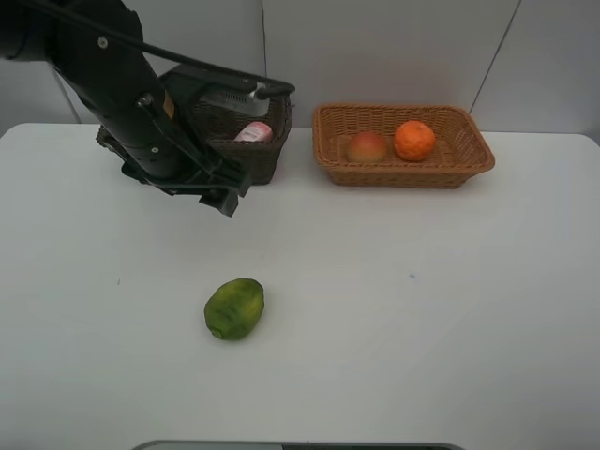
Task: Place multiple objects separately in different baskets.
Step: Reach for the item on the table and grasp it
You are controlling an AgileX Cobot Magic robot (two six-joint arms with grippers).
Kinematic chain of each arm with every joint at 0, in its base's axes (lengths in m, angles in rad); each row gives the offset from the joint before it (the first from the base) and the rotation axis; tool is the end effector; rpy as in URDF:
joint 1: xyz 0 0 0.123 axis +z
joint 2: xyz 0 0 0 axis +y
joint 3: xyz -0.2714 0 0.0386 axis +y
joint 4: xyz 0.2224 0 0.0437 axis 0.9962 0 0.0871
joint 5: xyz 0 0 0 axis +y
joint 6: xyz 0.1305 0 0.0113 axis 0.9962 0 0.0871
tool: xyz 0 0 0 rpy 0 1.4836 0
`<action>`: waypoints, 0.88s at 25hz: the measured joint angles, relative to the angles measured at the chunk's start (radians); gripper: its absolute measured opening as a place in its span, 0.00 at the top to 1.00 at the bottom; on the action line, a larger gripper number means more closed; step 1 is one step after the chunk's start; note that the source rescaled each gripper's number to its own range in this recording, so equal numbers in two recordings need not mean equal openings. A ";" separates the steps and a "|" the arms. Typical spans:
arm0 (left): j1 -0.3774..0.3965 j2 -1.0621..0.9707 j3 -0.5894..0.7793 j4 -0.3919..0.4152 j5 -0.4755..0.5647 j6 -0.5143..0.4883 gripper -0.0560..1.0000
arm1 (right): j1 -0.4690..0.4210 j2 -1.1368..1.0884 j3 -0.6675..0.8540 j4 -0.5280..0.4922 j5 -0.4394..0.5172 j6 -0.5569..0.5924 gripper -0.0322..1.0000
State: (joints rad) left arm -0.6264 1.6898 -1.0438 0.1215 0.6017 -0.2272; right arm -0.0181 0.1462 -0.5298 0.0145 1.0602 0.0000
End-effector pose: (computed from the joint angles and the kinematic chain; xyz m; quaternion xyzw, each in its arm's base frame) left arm 0.2701 -0.1843 0.1692 0.2349 0.9495 -0.0443 0.2032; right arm 0.0358 0.0010 0.2516 0.0081 0.8819 0.0030 0.4713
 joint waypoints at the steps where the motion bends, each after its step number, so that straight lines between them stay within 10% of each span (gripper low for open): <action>1: -0.009 0.000 0.007 -0.009 0.010 0.006 0.04 | 0.000 0.000 0.000 0.000 0.000 0.000 0.00; 22: -0.136 -0.007 0.104 -0.102 0.019 0.044 0.03 | 0.000 0.000 0.000 0.000 0.000 0.000 0.00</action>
State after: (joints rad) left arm -0.7628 1.6823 -0.9400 0.0200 0.6204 -0.1833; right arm -0.0181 0.1462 -0.5298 0.0145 1.0602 0.0000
